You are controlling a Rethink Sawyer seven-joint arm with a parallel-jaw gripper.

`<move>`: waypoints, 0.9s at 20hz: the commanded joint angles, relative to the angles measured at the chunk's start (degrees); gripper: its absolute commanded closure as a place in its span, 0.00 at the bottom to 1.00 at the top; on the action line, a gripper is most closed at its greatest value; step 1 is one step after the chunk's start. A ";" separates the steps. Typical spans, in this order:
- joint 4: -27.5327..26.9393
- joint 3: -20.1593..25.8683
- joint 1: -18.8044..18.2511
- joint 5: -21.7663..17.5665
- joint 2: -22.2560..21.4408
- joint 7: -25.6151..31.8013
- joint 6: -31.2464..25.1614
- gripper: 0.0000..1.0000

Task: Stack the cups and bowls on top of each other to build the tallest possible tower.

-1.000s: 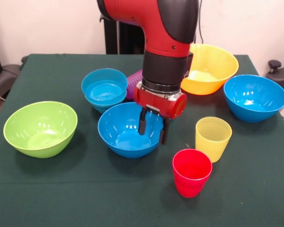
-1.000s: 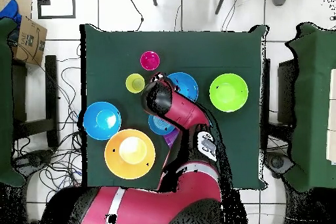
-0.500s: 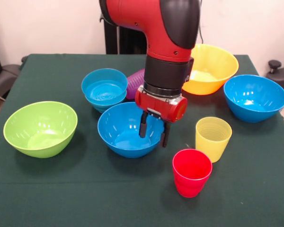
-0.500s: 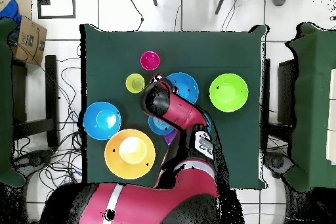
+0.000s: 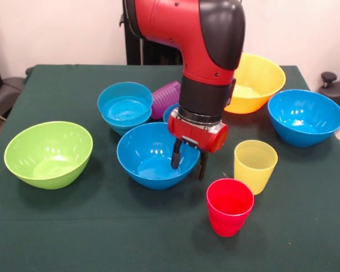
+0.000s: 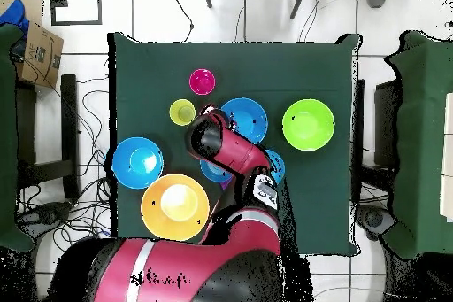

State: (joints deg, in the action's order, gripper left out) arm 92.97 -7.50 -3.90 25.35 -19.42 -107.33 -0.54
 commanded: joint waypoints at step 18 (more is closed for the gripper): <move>-6.60 -4.06 4.34 2.64 7.77 -8.77 0.23 1.00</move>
State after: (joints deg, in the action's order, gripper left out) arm 89.03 -15.16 1.28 27.12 -15.12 -107.33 2.78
